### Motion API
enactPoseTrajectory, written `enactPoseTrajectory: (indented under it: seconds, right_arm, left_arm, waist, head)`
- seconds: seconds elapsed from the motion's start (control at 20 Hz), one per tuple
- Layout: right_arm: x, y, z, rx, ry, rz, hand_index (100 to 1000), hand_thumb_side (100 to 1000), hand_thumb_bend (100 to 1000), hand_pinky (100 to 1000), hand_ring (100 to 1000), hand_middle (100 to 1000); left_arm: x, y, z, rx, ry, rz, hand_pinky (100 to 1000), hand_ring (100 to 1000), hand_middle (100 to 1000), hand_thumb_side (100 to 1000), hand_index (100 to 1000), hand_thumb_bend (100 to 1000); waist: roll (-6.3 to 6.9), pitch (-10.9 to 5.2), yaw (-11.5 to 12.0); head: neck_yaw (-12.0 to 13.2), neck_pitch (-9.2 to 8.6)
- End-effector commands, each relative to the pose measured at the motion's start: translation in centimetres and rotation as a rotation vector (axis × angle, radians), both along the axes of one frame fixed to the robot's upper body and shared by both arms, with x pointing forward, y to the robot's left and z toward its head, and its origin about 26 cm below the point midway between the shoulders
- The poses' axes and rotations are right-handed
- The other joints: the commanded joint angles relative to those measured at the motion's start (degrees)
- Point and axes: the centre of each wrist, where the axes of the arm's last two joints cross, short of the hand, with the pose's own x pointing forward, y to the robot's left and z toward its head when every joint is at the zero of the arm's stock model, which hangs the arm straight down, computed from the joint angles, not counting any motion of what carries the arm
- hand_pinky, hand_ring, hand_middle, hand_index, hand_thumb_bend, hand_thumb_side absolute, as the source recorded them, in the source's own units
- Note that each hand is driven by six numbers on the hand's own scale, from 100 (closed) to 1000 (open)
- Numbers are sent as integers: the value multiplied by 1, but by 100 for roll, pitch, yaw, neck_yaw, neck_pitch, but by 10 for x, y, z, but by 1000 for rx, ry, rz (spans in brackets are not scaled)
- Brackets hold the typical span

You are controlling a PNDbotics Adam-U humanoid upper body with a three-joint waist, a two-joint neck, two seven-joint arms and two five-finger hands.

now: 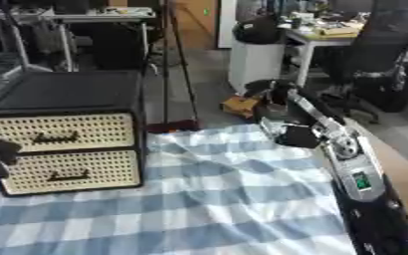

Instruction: Pick up objects from table and place into drawer.

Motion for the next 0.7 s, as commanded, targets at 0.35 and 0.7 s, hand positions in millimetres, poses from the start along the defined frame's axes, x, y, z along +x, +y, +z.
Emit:
enactPoseTrajectory:
  seconds: [0.35, 0.7]
  right_arm:
    - [-13, -20, 12, 58, -11, -14, 865, 418, 100, 658, 511, 704]
    - [-17, -32, 20, 74, -30, -77, 867, 422, 100, 664, 534, 725]
  left_arm:
    - [-17, 29, -17, -210, -139, 119, 653, 560, 601, 1000, 803, 141]
    - [-23, 30, -28, -270, -182, 184, 652, 557, 596, 1000, 794, 162]
  waist:
    - [72, -115, 3]
    - [63, -165, 38]
  head:
    - [22, 99]
    - [-57, 98]
